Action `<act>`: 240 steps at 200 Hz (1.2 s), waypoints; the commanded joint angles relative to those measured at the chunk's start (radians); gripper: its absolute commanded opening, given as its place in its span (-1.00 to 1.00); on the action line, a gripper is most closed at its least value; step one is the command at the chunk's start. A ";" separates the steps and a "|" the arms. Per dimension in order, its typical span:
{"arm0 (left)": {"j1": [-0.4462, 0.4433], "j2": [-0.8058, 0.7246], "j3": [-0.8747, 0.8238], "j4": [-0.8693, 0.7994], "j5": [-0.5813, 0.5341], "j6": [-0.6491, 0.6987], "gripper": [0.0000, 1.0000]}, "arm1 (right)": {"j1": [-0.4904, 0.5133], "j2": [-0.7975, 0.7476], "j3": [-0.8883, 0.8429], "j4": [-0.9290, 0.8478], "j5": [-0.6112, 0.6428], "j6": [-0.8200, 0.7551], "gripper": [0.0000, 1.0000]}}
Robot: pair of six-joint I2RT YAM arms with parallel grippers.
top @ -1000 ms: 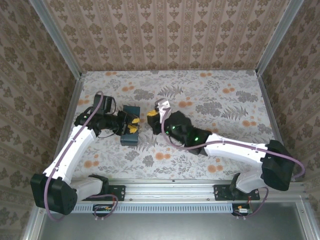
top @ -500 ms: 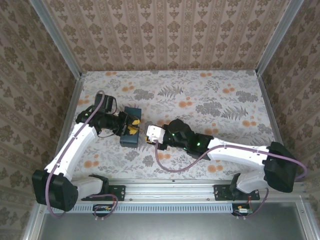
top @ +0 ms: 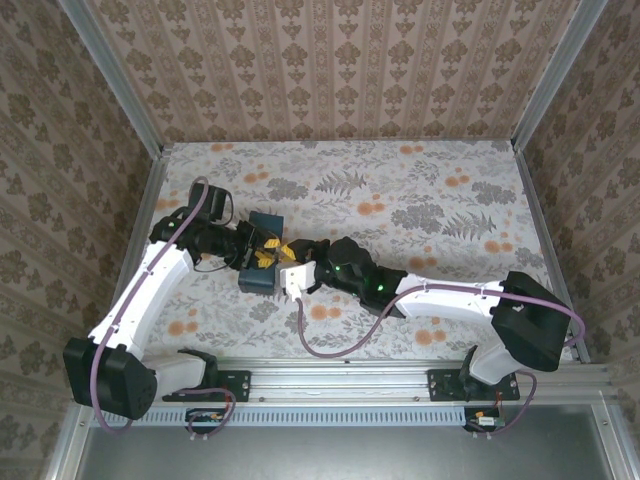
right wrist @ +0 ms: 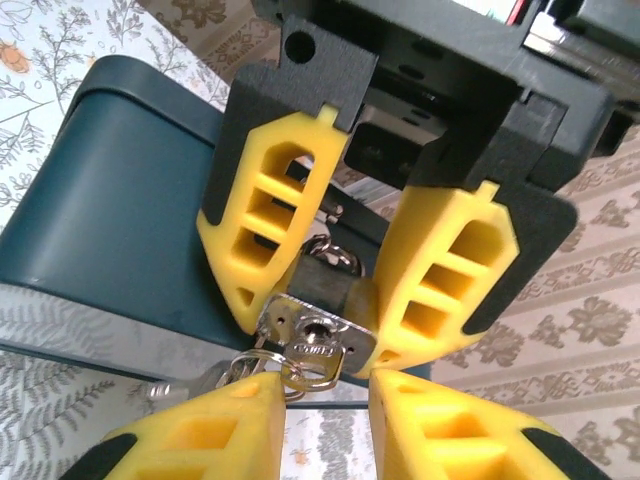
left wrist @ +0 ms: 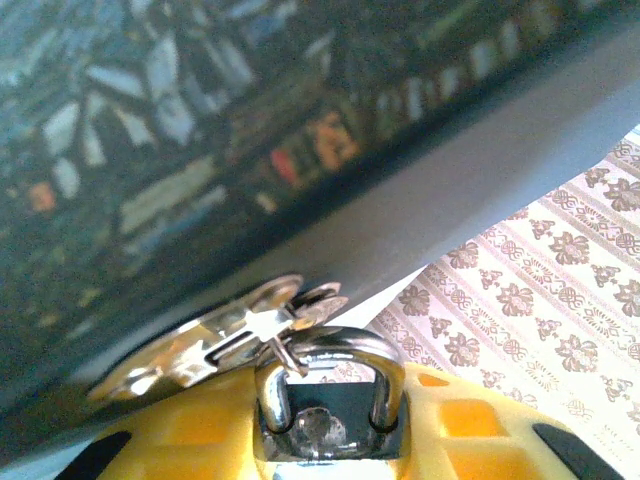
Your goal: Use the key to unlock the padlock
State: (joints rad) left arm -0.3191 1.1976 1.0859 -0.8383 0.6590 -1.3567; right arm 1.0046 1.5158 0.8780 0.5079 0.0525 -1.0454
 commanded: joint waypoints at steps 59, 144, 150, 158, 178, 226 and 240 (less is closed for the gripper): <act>0.009 -0.029 -0.001 0.023 0.045 0.016 -1.00 | 0.019 0.001 0.058 -0.008 -0.023 -0.085 -0.47; 0.011 -0.036 0.006 0.024 0.040 0.009 -1.00 | 0.020 0.013 0.092 -0.076 -0.011 -0.042 -0.76; 0.011 -0.037 0.008 0.024 0.039 0.008 -1.00 | 0.021 0.016 0.093 -0.078 -0.006 -0.033 -0.80; 0.011 -0.036 0.007 0.027 0.039 0.006 -1.00 | 0.024 0.020 0.097 -0.074 0.013 -0.013 -0.87; 0.009 -0.037 0.007 0.036 0.036 -0.006 -1.00 | 0.042 0.033 0.103 -0.058 0.056 0.040 -0.95; -0.006 -0.047 -0.008 0.075 0.007 -0.061 -1.00 | 0.127 0.096 0.115 0.012 0.245 0.286 -1.00; -0.013 -0.055 -0.023 0.098 0.002 -0.087 -1.00 | 0.145 0.105 0.123 0.023 0.303 0.368 -1.00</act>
State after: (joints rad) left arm -0.3065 1.1881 1.0710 -0.8295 0.5972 -1.3876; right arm 1.1015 1.5845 0.9535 0.4480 0.2501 -0.8925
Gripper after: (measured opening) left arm 0.282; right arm 0.040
